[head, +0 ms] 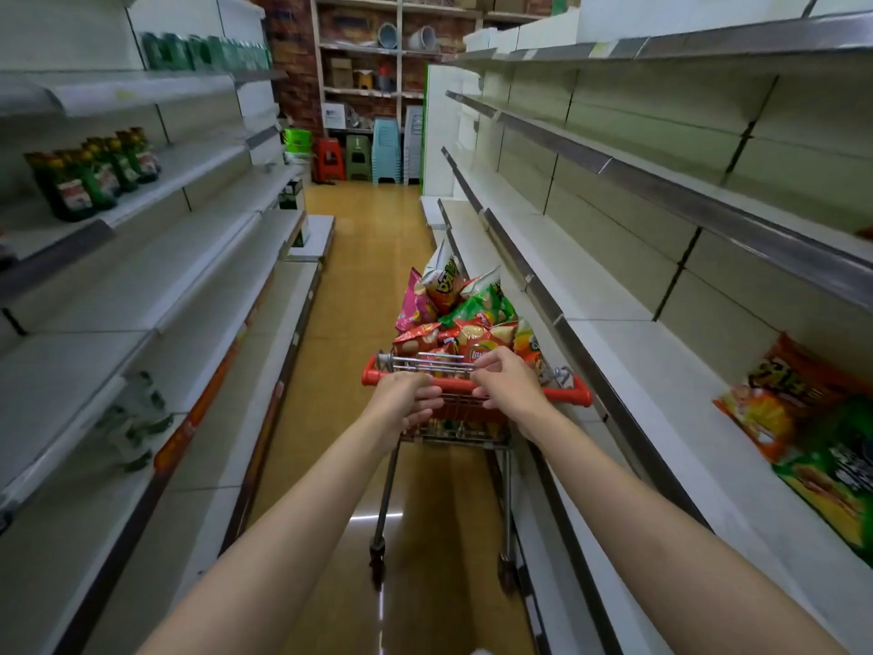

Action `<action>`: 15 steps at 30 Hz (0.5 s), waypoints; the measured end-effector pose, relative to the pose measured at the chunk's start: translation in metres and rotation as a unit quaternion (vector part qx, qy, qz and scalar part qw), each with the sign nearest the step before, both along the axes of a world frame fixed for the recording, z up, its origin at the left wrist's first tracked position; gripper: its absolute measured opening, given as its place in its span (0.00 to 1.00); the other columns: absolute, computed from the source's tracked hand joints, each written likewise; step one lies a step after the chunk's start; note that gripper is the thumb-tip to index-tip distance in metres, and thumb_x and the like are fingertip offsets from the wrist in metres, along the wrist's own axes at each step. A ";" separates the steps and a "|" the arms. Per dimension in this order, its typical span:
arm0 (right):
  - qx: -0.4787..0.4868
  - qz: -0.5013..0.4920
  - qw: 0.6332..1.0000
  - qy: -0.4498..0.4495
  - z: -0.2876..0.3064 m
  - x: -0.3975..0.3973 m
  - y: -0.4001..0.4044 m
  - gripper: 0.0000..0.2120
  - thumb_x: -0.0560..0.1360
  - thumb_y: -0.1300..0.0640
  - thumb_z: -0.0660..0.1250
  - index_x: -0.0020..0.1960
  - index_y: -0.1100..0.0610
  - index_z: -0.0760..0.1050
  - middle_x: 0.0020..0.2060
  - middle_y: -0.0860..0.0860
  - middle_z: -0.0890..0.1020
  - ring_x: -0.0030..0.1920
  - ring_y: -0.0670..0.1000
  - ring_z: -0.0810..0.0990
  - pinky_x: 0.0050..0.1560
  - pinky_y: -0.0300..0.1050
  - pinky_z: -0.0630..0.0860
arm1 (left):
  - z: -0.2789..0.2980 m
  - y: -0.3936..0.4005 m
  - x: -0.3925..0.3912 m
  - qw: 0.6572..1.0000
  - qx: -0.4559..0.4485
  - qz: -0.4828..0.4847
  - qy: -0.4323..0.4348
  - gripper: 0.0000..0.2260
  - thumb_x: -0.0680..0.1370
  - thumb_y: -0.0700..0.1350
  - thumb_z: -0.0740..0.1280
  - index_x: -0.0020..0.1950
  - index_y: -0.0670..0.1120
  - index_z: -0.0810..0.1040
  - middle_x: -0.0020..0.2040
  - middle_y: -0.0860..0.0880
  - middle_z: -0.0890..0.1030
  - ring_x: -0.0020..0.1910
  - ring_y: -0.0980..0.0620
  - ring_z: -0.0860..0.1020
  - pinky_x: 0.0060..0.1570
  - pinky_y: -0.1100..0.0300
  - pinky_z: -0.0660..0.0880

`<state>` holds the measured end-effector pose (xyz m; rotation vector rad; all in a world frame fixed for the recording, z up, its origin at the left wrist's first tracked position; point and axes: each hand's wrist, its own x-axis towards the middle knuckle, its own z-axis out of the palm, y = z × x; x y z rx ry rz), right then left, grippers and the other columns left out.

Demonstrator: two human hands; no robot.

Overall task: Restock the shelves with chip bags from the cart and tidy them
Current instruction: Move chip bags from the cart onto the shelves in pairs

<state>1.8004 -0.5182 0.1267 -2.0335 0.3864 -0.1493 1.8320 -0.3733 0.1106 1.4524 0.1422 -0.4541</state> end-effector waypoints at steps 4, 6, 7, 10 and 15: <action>0.024 0.009 1.000 -0.003 -0.005 0.066 -0.029 0.04 0.78 0.61 0.63 0.53 0.55 0.71 0.45 0.50 0.78 0.42 0.47 0.79 0.40 0.41 0.77 | 0.002 -0.023 0.069 1.000 0.023 0.012 -0.012 0.10 0.80 0.39 0.62 0.59 0.38 0.75 0.44 0.44 0.81 0.41 0.50 0.81 0.40 0.61 0.76; 0.034 0.016 0.999 -0.001 -0.007 0.101 -0.046 0.04 0.78 0.61 0.64 0.52 0.55 0.71 0.45 0.51 0.78 0.42 0.48 0.78 0.42 0.44 0.77 | 0.005 -0.038 0.106 0.999 0.032 0.016 -0.020 0.10 0.80 0.40 0.61 0.58 0.37 0.76 0.46 0.43 0.82 0.41 0.50 0.81 0.42 0.59 0.77; 0.037 0.020 0.999 0.001 -0.007 0.118 -0.055 0.04 0.78 0.61 0.64 0.52 0.55 0.71 0.45 0.51 0.78 0.42 0.48 0.78 0.44 0.45 0.77 | 0.006 -0.047 0.123 0.999 0.034 0.019 -0.024 0.09 0.81 0.40 0.61 0.57 0.38 0.76 0.46 0.43 0.82 0.42 0.50 0.81 0.45 0.58 0.77; 0.039 0.030 0.999 0.008 -0.006 0.165 -0.087 0.05 0.78 0.61 0.64 0.52 0.56 0.70 0.45 0.50 0.76 0.41 0.48 0.78 0.44 0.47 0.79 | 0.009 -0.077 0.167 0.999 0.037 0.029 -0.019 0.07 0.81 0.39 0.61 0.57 0.38 0.74 0.44 0.44 0.81 0.43 0.49 0.80 0.51 0.56 0.77; 0.027 0.045 0.998 0.019 -0.009 0.228 -0.131 0.06 0.79 0.60 0.63 0.55 0.56 0.70 0.51 0.53 0.78 0.40 0.45 0.78 0.38 0.40 0.76 | -0.004 -0.111 0.224 0.998 0.062 0.016 -0.019 0.06 0.81 0.40 0.61 0.55 0.39 0.74 0.43 0.45 0.79 0.40 0.51 0.79 0.43 0.61 0.76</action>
